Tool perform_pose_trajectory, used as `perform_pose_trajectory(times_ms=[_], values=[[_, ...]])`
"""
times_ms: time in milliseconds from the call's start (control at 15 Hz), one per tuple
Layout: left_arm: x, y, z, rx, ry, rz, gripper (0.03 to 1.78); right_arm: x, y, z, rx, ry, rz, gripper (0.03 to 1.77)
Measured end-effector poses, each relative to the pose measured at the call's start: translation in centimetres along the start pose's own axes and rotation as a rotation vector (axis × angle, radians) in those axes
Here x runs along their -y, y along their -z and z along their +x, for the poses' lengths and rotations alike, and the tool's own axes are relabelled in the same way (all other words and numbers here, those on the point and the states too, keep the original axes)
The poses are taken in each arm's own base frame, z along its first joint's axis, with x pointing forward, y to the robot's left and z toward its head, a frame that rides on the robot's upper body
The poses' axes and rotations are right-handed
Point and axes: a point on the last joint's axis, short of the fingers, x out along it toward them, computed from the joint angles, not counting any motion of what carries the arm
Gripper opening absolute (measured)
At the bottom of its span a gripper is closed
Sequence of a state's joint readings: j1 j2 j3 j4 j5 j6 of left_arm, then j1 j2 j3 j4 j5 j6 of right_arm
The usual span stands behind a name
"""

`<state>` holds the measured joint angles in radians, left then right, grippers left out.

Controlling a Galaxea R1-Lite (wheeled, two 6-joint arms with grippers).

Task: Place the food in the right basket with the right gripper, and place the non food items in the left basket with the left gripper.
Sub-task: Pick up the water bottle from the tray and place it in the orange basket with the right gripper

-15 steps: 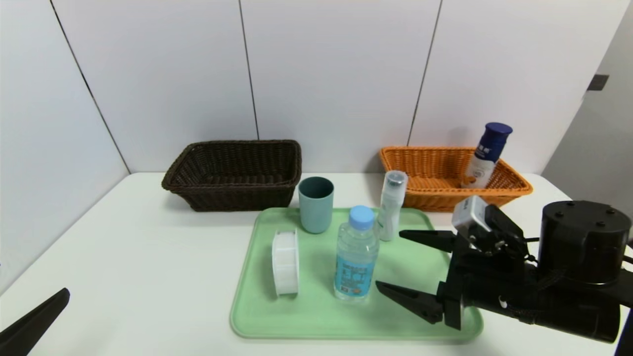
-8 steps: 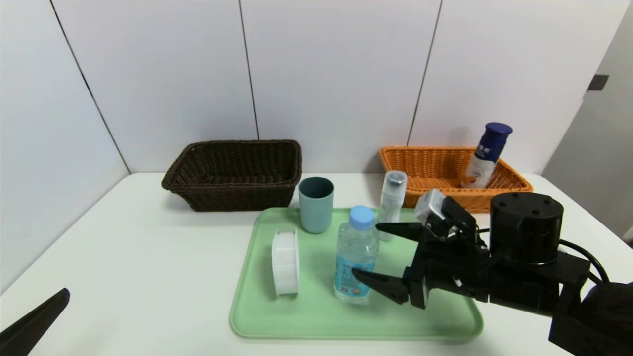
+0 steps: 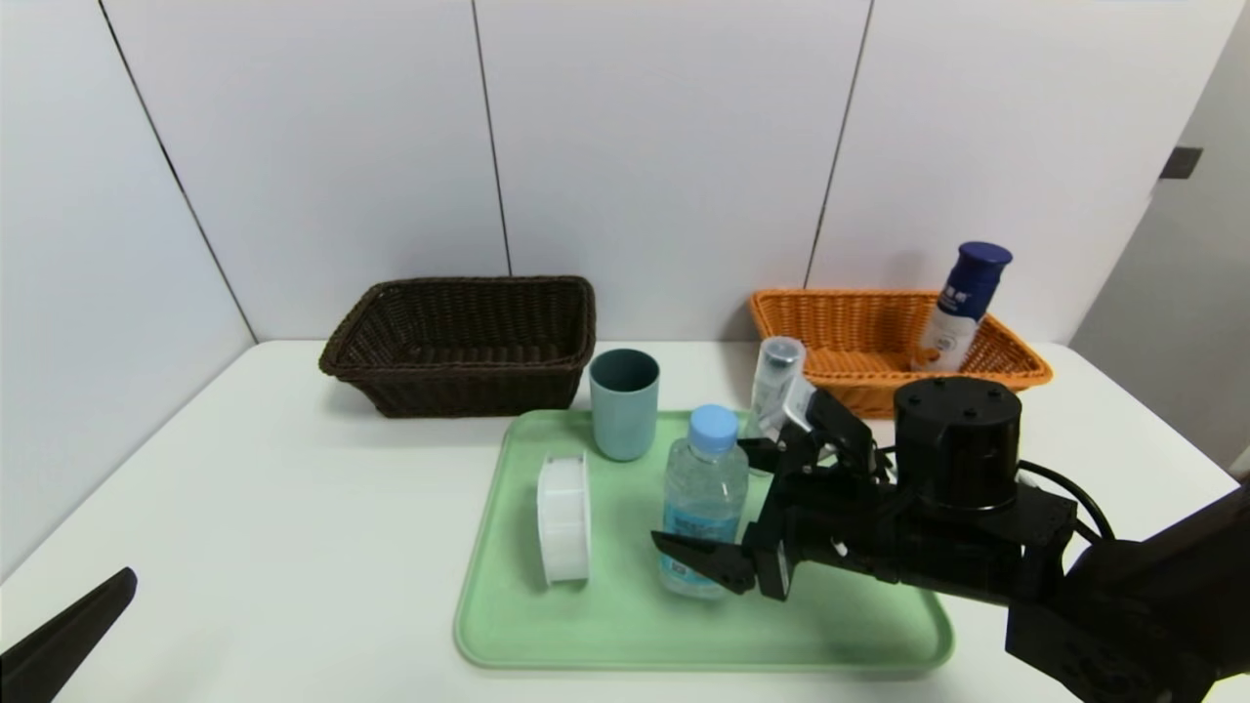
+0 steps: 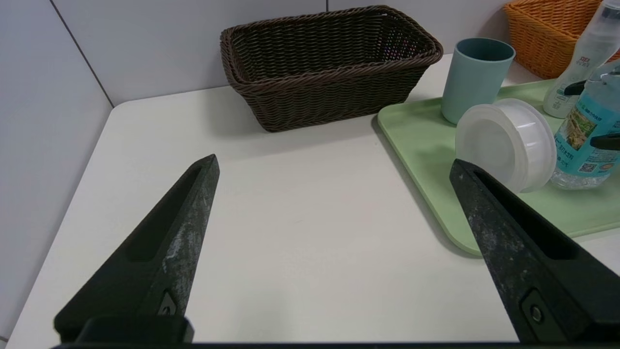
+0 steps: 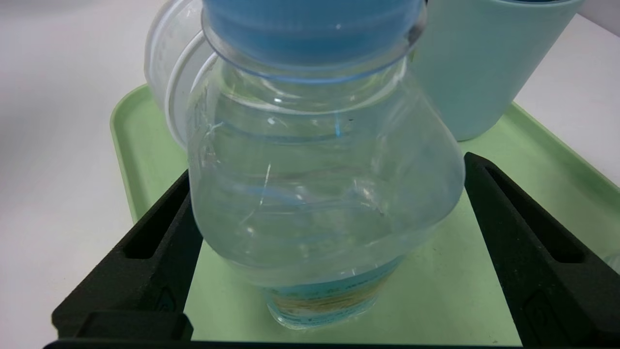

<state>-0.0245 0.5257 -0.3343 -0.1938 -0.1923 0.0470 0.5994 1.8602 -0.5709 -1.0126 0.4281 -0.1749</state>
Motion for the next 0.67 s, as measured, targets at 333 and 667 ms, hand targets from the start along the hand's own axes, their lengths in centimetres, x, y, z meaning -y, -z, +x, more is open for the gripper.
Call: perform_pose_trajectory(times_ms=[333, 667], values=[[0.03, 0.06, -0.13, 0.003, 0.0, 0.001, 1.69, -0.01, 0.4, 0.33, -0.014, 0.0, 0.005, 1.71], [0.07, 0.1, -0.31, 0.011, 0.001, 0.003, 1.69, 0.26, 0.12, 0.78, 0.058, 0.024, -0.023, 1.29]])
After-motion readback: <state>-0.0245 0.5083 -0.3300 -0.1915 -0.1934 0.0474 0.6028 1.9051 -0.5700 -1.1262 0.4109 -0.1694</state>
